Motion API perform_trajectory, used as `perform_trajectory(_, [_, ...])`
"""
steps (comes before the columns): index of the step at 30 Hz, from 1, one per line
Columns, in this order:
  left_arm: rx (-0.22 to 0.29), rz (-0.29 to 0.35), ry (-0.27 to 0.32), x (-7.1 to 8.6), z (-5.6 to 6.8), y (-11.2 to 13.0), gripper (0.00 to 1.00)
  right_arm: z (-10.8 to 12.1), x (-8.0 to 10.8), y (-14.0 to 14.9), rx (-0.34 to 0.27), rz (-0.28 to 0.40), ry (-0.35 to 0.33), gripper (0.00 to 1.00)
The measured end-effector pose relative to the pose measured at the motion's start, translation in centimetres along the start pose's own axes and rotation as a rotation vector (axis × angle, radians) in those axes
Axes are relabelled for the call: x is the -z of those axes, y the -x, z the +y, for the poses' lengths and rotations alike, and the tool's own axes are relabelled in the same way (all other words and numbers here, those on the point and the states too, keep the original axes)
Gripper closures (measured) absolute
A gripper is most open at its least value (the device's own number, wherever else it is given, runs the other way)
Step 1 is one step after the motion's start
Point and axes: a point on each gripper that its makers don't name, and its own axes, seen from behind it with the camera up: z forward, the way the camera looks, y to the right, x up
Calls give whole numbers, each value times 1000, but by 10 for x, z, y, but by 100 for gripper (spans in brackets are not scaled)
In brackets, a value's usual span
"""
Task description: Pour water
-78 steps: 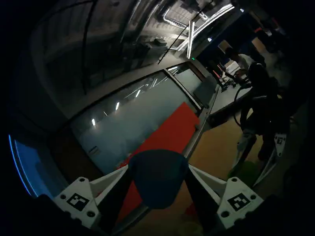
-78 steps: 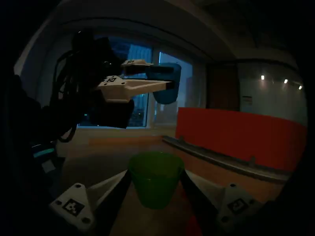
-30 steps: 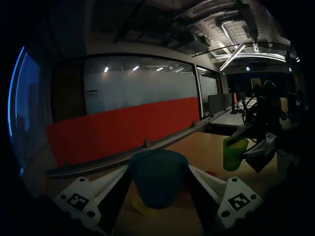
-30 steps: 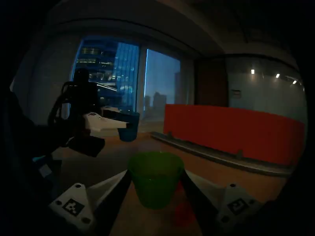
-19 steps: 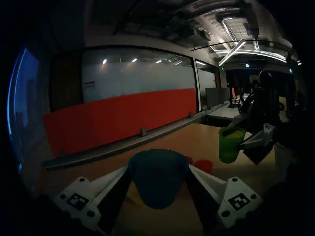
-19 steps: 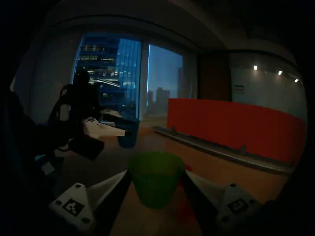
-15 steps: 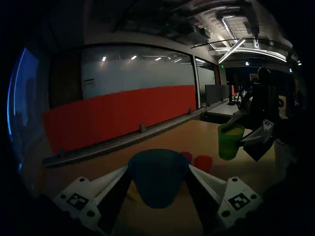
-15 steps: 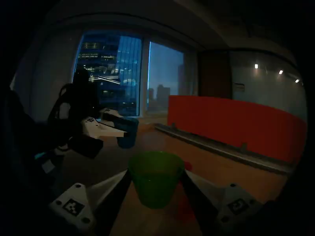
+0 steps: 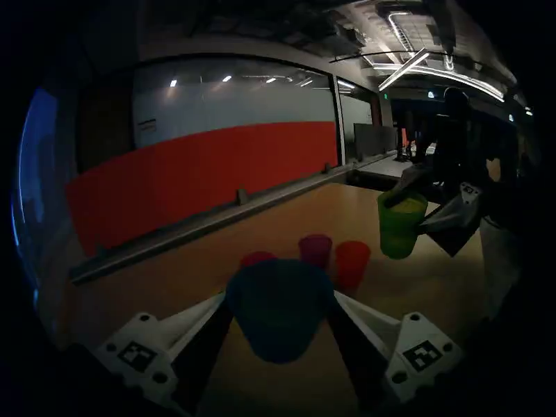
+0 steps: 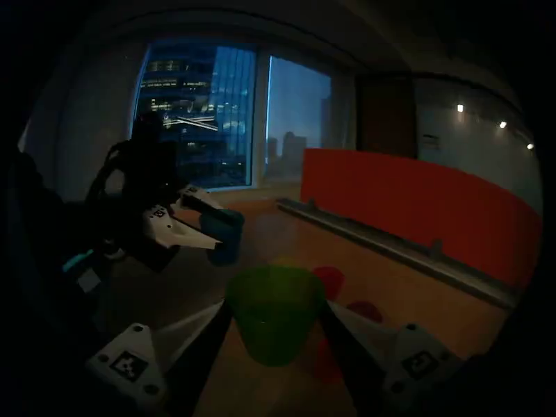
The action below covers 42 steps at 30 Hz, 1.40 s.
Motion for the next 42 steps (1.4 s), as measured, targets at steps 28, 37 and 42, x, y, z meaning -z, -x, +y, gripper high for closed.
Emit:
perform_trajectory(28, [-109, -213, 95, -24, 20, 74, 12, -13, -24, 55, 8, -177, -93, 0])
perform_trajectory(37, [-133, -280, 120, -35, 20, 93, 12, -18, -33, 76, 20, -229, -114, 0])
perform_trajectory(42, [-126, -301, 137, -41, 21, 101, 12, -18, -39, 85, 19, -246, -119, 0])
